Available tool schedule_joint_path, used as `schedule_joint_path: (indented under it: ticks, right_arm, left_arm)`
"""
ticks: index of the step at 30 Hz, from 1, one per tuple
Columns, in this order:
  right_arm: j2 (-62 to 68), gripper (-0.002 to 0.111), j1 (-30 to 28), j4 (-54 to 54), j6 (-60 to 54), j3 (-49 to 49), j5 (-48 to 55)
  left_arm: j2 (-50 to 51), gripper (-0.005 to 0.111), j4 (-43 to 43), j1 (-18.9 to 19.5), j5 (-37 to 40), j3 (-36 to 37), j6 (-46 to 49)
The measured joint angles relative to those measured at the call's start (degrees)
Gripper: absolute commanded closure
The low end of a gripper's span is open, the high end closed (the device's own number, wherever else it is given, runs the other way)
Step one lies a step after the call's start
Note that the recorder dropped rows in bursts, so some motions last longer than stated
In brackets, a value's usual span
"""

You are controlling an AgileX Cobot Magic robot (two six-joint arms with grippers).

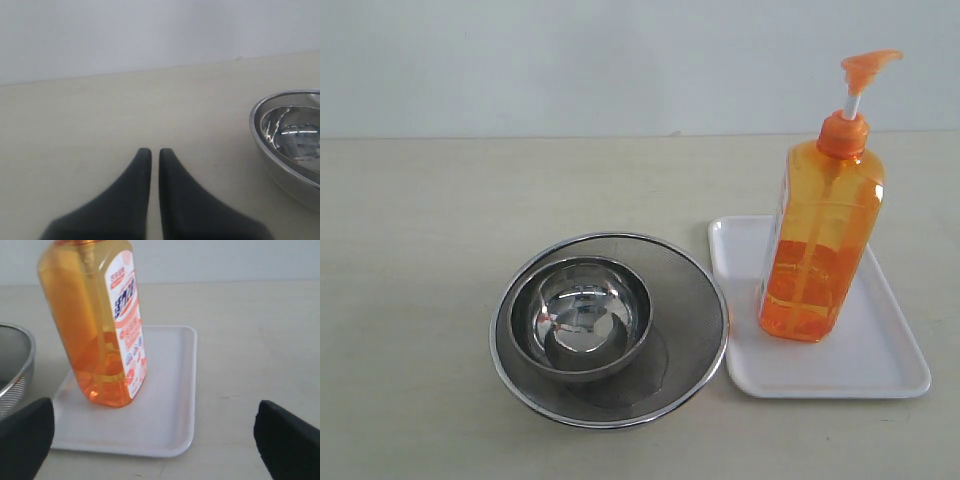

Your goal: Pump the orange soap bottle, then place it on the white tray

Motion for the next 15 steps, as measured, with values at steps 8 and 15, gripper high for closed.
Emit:
schedule_joint_path:
  ticks: [8,15]
  right_arm:
    - [0.00,0.004,-4.94,0.00,-0.15,0.00,0.25]
    - [0.00,0.004,-4.94,0.00,-0.15,0.00,0.35]
  left_arm:
    - [0.00,0.102,0.00,0.00,0.00,0.00,0.00]
    - [0.00,0.102,0.00,0.00,0.00,0.00,0.00]
